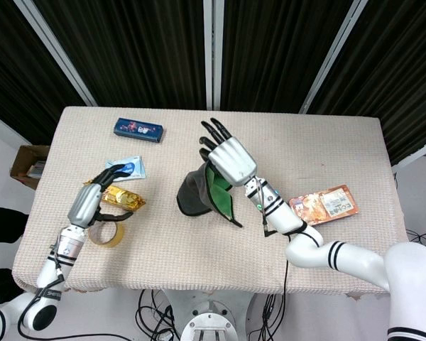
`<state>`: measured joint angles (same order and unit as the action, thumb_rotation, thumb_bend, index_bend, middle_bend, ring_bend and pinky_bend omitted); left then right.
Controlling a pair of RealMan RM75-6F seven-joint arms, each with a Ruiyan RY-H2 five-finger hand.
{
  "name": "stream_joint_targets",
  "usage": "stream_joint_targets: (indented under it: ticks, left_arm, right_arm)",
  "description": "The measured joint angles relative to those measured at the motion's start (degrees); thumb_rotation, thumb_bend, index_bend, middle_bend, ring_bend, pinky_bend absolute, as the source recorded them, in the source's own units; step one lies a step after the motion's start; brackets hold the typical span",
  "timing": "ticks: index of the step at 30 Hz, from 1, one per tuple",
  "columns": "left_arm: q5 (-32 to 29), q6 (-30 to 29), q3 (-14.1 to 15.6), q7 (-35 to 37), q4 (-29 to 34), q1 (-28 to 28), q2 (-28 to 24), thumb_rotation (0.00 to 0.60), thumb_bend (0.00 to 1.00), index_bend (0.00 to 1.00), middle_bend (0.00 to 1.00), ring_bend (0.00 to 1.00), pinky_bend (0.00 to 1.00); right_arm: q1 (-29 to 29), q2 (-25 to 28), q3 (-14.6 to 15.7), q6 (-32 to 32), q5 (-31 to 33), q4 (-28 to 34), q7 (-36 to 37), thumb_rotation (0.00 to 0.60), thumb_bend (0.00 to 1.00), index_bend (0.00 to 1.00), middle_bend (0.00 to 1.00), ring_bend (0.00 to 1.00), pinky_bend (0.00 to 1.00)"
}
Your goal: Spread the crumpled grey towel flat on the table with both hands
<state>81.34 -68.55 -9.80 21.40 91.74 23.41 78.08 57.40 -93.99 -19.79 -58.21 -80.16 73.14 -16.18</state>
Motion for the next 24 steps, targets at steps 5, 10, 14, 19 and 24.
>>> stream_joint_targets:
  ticks: [5,10,14,19,24]
  left_arm:
    - [-3.92,6.16,-1.94,3.3,1.22,3.52,1.15,0.6,0.0,0.31,0.13,0.13,0.2]
    - [-5.45,8.97,-3.08,5.59,1.5,5.65,1.59,0.6,0.0,0.31,0.13,0.13,0.2]
    - [-5.83,10.23,-2.95,6.98,1.07,6.13,1.53,0.6,0.0,0.31,0.13,0.13,0.2]
    - [-6.1,12.11,-2.38,9.93,0.97,6.43,0.93,0.6,0.0,0.31,0.13,0.13,0.2]
    - [-7.09,14.43,-2.32,10.8,1.41,7.33,0.37,0.518,0.0,0.31,0.12,0.13,0.2]
  right_arm:
    - [1.86,0.39,-3.75,-0.24,5.37,2.74,-9.81,0.6,0.53,0.72,0.3,0.0,0.0]
    - [3.08,2.02,-6.33,-2.29,9.18,7.02,-19.27,0.6,0.54,0.72,0.29,0.0,0.0]
    - [3.62,3.58,-7.08,-4.72,10.43,10.81,-25.96,0.6,0.54,0.72,0.29,0.0,0.0]
    - [5.62,3.86,-7.54,-6.42,12.71,13.84,-33.71,0.6,0.54,0.72,0.29,0.0,0.0]
    - [10.4,-0.39,-7.5,-5.73,16.34,11.44,-39.42,0.6,0.54,0.73,0.28,0.0,0.0]
